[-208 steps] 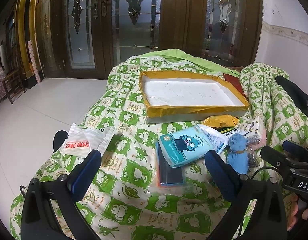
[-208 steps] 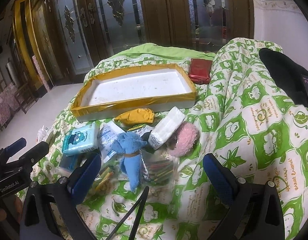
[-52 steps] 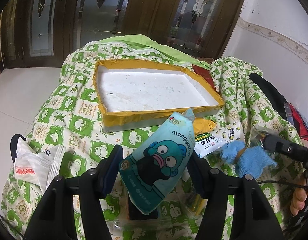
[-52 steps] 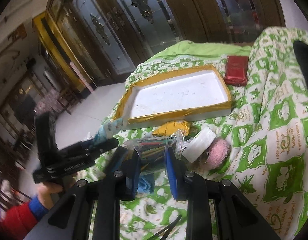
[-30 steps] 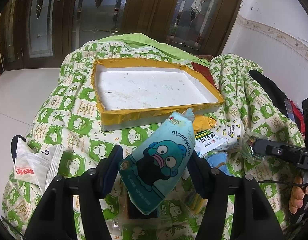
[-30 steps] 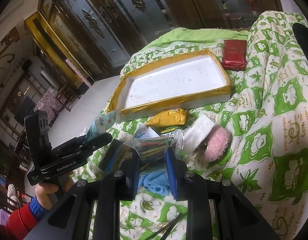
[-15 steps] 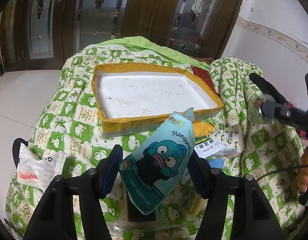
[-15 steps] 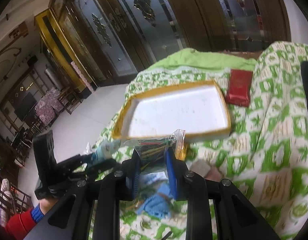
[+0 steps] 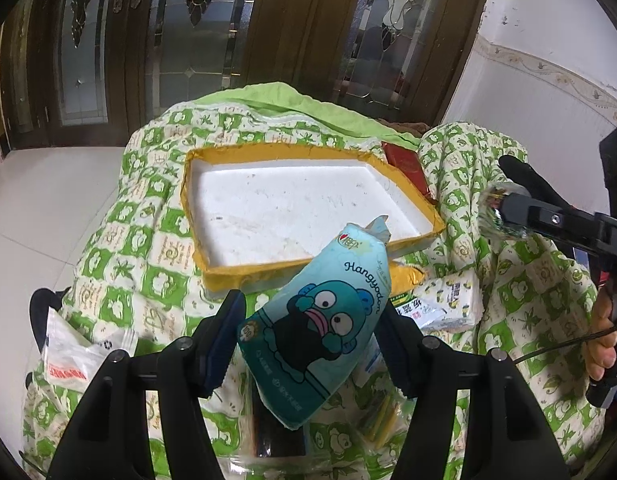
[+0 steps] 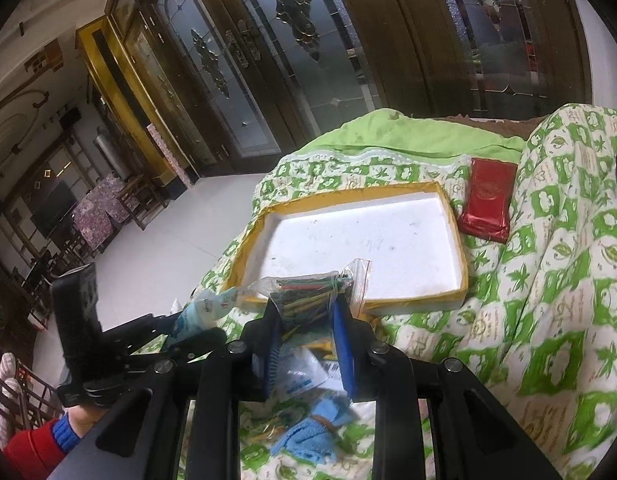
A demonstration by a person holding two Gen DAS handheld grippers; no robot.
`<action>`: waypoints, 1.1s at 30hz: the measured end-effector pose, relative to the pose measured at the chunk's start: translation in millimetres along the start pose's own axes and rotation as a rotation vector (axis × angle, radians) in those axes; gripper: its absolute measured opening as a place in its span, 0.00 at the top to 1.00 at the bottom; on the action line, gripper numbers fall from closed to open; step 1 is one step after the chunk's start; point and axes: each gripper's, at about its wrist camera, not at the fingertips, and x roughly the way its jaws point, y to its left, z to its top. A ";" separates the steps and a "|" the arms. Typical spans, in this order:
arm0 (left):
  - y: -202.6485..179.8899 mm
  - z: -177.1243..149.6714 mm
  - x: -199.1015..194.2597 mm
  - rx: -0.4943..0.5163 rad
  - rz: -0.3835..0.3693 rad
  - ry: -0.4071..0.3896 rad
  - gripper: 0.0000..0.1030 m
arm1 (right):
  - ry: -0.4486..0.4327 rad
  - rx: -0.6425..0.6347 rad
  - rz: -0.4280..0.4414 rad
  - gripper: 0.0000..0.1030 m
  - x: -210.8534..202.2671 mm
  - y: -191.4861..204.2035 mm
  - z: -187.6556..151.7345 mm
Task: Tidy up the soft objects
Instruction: 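Carry the teal pack and the stick bag over the white tray with both tools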
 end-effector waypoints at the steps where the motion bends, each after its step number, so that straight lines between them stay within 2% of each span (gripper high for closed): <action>1: -0.8 1.9 -0.3 0.003 0.000 -0.001 0.39 | -0.002 0.004 -0.004 0.74 1.1 -2.9 2.7; 15: -1.8 34.8 17.2 0.009 0.021 0.007 0.39 | 0.015 0.021 -0.040 0.74 20.8 -37.6 27.7; 25: 0.5 64.8 53.3 0.005 0.046 0.043 0.39 | 0.104 0.083 -0.031 0.74 63.4 -62.3 40.1; 33: 14.3 75.6 92.0 -0.017 0.109 0.096 0.39 | 0.188 0.047 -0.094 0.74 106.1 -68.4 43.0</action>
